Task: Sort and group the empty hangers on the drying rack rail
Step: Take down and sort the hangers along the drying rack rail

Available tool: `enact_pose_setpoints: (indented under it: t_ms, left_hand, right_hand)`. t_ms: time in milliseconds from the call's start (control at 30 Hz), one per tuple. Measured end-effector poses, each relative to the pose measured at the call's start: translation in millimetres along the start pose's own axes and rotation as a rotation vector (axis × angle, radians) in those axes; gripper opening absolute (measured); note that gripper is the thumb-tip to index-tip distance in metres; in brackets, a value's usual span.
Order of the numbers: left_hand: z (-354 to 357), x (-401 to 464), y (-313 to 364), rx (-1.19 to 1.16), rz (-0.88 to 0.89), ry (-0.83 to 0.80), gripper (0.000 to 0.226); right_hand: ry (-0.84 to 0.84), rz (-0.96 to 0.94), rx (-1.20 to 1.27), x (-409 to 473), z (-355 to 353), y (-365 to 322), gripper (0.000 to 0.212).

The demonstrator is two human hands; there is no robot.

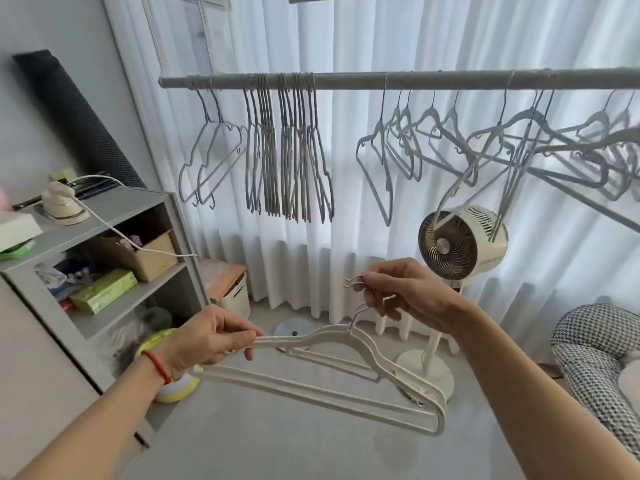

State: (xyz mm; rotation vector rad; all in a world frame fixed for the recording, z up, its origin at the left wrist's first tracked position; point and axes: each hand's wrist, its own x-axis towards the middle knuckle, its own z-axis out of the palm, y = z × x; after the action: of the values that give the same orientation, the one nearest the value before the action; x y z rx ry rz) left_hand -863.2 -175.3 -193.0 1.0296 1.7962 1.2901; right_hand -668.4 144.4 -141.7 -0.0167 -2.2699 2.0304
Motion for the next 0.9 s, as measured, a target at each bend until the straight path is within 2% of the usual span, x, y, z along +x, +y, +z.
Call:
enact_pose_setpoints:
  t_ms: [67, 133, 300, 400, 533, 633, 700, 733, 767, 800, 833, 900]
  left_hand:
    - [-3.3, 2.3, 5.1, 0.009, 0.010, -0.016, 0.033]
    - [-8.1, 5.8, 9.8, 0.013, 0.015, -0.037, 0.028]
    - [-19.2, 22.1, 28.4, 0.076, 0.030, -0.061, 0.038]
    - [-17.0, 34.9, 58.1, 0.231, 0.035, -0.113, 0.034]
    - [-3.2, 57.9, 105.4, 0.594, 0.052, -0.103, 0.030]
    - [17.1, 70.1, 133.2, 0.802, 0.101, 0.075, 0.030]
    - [44.5, 66.3, 138.9, 1.064, 0.222, 0.364, 0.039]
    - [64.9, 59.5, 140.3, 1.083, 0.342, 0.549, 0.036]
    - [87.2, 51.8, 140.8, 0.992, 0.472, 0.681, 0.027]
    - [109.2, 43.5, 144.0, 0.835, 0.522, 0.713, 0.018]
    - [129.1, 36.2, 150.1, 0.617, 0.487, 0.653, 0.019]
    - [159.3, 31.3, 164.8, 0.253, 0.286, 0.409, 0.036]
  right_hand:
    - [0.007, 0.013, 0.032, 2.0, 0.5, -3.2, 0.033]
    - [0.025, -0.021, 0.028, 0.6, 3.2, -8.7, 0.035]
    - [0.141, -0.182, -0.156, -16.2, 11.9, -30.4, 0.028]
    - [0.224, -0.224, -0.188, -24.6, 8.4, -53.3, 0.030]
    - [0.337, -0.233, -0.091, -29.9, -4.1, -84.6, 0.032]
    - [0.406, -0.208, -0.004, -31.6, -11.1, -99.9, 0.038]
    - [0.407, -0.181, 0.042, -31.6, -11.6, -107.4, 0.039]
    - [0.400, -0.163, 0.059, -31.1, -10.9, -110.4, 0.037]
    - [0.394, -0.141, 0.077, -30.2, -9.3, -113.0, 0.033]
    - [0.387, -0.115, 0.093, -29.1, -6.9, -115.9, 0.029]
    - [0.375, -0.091, 0.100, -27.4, -3.9, -119.1, 0.027]
    - [0.354, -0.069, 0.066, -21.6, 3.1, -126.3, 0.026]
